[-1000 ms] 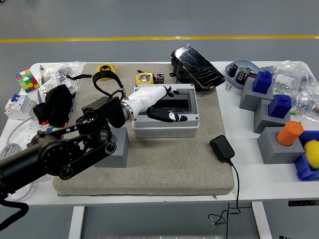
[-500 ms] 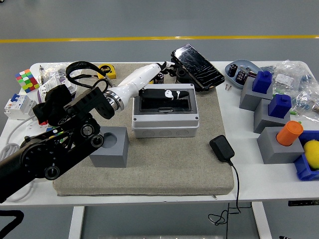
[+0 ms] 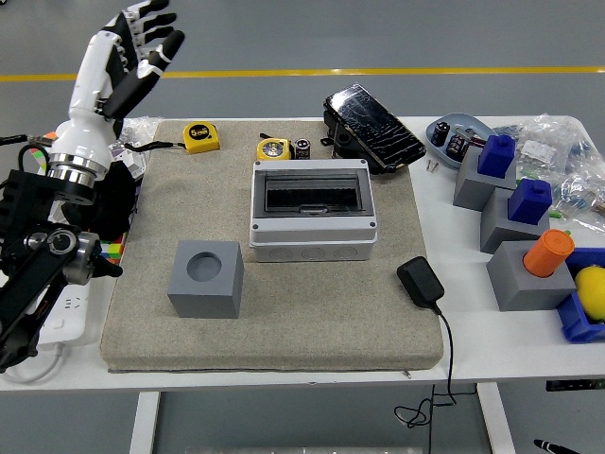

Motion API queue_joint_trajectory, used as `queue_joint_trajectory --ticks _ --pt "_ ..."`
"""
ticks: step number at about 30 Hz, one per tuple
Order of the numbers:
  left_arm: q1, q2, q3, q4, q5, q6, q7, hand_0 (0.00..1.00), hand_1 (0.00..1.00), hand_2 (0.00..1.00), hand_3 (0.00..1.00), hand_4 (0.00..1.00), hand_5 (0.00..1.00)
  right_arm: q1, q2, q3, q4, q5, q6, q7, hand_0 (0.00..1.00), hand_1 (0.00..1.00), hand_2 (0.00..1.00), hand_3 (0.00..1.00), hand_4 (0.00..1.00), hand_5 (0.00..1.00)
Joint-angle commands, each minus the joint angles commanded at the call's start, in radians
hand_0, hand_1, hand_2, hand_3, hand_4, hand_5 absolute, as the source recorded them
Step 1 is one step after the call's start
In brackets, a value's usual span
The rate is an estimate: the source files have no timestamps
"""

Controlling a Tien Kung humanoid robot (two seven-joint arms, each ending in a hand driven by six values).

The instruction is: Fetch the battery,place it into the box,close the lid of the box

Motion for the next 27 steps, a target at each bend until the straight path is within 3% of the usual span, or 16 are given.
queue_joint_trajectory --ticks 9,18,27 --pt "0.133 0.035 -0.072 -0.043 -0.093 -0.001 -0.041 0.490 0.726 0.729 0.760 0.998 0.670 -0.017 -0.001 0.021 -0.011 -0.010 -0.004 0.001 0.670 0.678 0.701 0.548 0.920 0.535" --pt "0.152 0.049 -0.088 -0.051 -0.111 0.001 -0.045 0.482 0.722 0.720 0.757 0.998 0.671 0.004 0.004 0.016 -0.017 -0.002 -0.005 0.002 0.670 0.677 0.701 0.548 0.919 0.535" --pt "0.196 0.038 -0.107 -0.069 -0.109 -0.004 -0.035 0.466 0.686 0.690 0.751 0.998 0.652 0.008 0.006 0.008 -0.016 0.007 -0.006 0.003 0.672 0.677 0.701 0.548 0.918 0.535"
